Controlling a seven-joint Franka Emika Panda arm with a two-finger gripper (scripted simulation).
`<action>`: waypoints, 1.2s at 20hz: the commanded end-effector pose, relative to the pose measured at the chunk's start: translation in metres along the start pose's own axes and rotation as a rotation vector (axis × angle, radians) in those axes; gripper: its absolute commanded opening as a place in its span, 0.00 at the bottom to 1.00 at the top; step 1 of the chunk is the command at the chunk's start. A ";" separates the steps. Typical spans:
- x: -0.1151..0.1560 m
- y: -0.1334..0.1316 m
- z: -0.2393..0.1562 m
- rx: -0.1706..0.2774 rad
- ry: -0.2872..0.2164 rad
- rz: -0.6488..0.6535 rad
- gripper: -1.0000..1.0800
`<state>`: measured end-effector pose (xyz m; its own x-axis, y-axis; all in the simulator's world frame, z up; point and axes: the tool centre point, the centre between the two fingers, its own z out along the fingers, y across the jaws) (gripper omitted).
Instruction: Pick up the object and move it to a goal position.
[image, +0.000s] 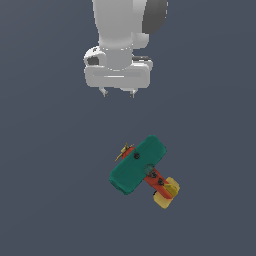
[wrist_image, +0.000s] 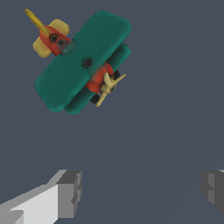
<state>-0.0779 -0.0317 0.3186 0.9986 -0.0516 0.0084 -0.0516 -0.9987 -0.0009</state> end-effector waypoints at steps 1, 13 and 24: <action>0.000 0.000 0.000 0.000 0.000 0.000 0.62; 0.001 -0.007 0.000 -0.009 -0.002 -0.025 0.62; 0.001 0.014 0.006 -0.028 -0.016 0.000 0.62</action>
<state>-0.0775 -0.0420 0.3128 0.9989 -0.0454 -0.0068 -0.0452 -0.9986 0.0266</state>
